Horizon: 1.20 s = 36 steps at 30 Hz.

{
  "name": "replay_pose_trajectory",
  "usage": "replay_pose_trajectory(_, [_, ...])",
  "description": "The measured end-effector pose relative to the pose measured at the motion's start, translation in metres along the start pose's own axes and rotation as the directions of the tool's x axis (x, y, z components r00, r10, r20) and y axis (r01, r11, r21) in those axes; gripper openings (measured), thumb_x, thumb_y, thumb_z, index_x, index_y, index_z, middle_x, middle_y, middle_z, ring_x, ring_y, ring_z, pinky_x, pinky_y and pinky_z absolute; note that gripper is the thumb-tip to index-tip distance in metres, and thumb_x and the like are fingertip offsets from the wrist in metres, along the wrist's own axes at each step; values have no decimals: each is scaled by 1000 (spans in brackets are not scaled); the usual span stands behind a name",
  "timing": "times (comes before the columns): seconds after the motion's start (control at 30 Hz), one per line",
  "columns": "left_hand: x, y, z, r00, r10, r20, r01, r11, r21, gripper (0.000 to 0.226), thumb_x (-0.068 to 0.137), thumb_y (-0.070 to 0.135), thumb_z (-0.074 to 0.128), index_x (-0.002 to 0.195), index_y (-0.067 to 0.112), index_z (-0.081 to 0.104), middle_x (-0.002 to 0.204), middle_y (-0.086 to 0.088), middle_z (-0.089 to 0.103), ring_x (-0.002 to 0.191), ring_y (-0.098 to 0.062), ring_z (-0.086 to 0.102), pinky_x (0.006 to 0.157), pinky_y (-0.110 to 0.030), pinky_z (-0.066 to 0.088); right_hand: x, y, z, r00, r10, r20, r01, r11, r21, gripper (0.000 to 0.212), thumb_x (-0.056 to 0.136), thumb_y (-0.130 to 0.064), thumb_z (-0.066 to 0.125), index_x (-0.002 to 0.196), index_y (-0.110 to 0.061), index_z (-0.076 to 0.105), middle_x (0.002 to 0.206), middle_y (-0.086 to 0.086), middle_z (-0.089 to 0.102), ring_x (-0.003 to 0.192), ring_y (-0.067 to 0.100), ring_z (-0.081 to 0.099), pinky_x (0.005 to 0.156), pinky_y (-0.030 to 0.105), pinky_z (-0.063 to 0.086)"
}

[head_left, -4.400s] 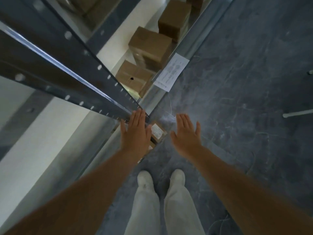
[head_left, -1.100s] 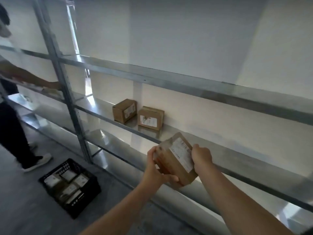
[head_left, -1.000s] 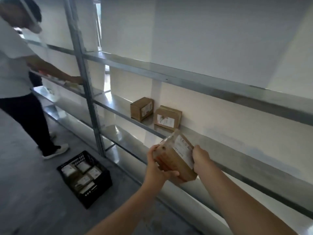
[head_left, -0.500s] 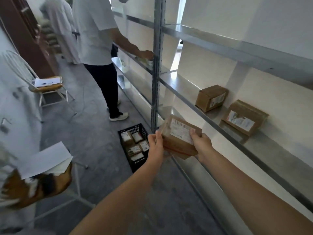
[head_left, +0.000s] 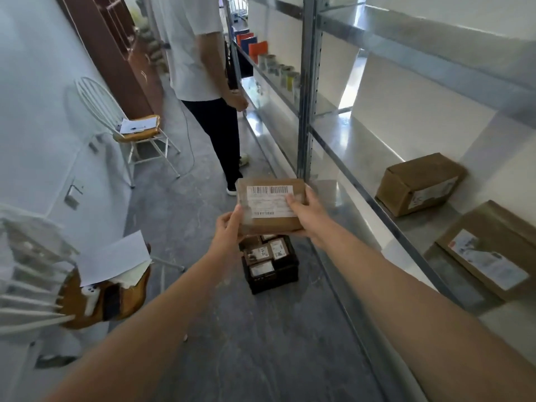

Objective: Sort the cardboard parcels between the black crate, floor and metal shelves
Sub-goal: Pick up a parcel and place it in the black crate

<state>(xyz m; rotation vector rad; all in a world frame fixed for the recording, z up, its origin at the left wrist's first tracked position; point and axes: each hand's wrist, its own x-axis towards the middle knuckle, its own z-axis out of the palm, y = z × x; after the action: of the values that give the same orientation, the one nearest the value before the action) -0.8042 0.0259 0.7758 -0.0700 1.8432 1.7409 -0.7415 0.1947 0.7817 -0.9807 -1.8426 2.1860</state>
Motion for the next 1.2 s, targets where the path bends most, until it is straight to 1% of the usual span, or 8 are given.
replay_pose_trajectory(0.17, [17, 3, 19, 996, -86, 39, 85, 996, 15, 24, 102, 48, 35, 105, 31, 51, 101, 10, 57, 94, -4, 51, 93, -29, 33, 60, 13, -16, 1000, 3, 8, -3, 997, -80, 89, 61, -88, 50, 140, -53, 31, 147, -4, 47, 126, 25, 53, 100, 55, 48])
replay_pose_trajectory(0.4, [56, 3, 21, 994, -109, -3, 109, 994, 28, 55, 101, 49, 37, 143, 14, 44, 143, -2, 50, 133, -17, 43, 104, -27, 32, 95, 2, -7, 999, -38, 15, 39, 991, -125, 47, 103, -43, 35, 149, -43, 26, 147, -1, 44, 126, 26, 52, 103, 53, 46])
replay_pose_trajectory(0.5, [78, -5, 12, 994, -107, -25, 108, 994, 33, 53, 103, 43, 37, 141, 8, 45, 137, -4, 53, 129, -18, 48, 101, -24, 36, 108, 0, 4, 999, -44, 13, 46, 985, -169, 46, 105, -36, 33, 150, -42, 26, 143, 1, 49, 122, 25, 55, 102, 52, 48])
replay_pose_trajectory(0.63, [115, -10, -3, 995, -98, -22, 98, 995, -18, 43, 105, 31, 35, 132, 2, 51, 122, -5, 60, 94, -8, 59, 88, -20, 44, 138, 4, 23, 998, -54, 17, 57, 968, -244, 45, 105, -36, 34, 149, -46, 27, 142, 1, 52, 120, 24, 57, 100, 51, 49])
replay_pose_trajectory(0.73, [151, -6, -18, 996, -87, -33, 86, 996, -12, 36, 105, 28, 37, 126, 5, 56, 102, 1, 64, 84, -4, 60, 81, -18, 47, 163, -1, 39, 999, -54, 2, 52, 950, -308, 48, 106, -34, 35, 151, -42, 25, 146, 2, 49, 121, 24, 56, 100, 48, 49])
replay_pose_trajectory(0.83, [191, -3, -35, 995, -95, -15, 95, 994, 51, 35, 104, 31, 40, 121, 10, 61, 99, 4, 67, 88, -4, 62, 75, -18, 49, 191, -5, 55, 1000, -3, -20, -4, 948, -318, 49, 106, -30, 35, 153, -40, 23, 146, 3, 48, 121, 25, 56, 101, 46, 49])
replay_pose_trajectory(1.07, [277, -6, -70, 991, -124, 59, 114, 982, 148, 37, 104, 29, 41, 129, 10, 60, 118, -4, 67, 111, -19, 62, 103, -37, 48, 261, -6, 94, 998, 49, -45, -63, 913, -403, 50, 105, -31, 37, 152, -40, 24, 147, 5, 48, 124, 26, 55, 102, 50, 49])
replay_pose_trajectory(1.2, [317, -15, -81, 979, -172, 108, 149, 970, 192, 30, 104, 26, 41, 115, 15, 66, 117, -10, 68, 112, -26, 64, 103, -44, 48, 285, 0, 103, 995, 83, -60, -102, 875, -473, 50, 106, -30, 35, 154, -38, 22, 150, 5, 44, 129, 26, 51, 106, 46, 45])
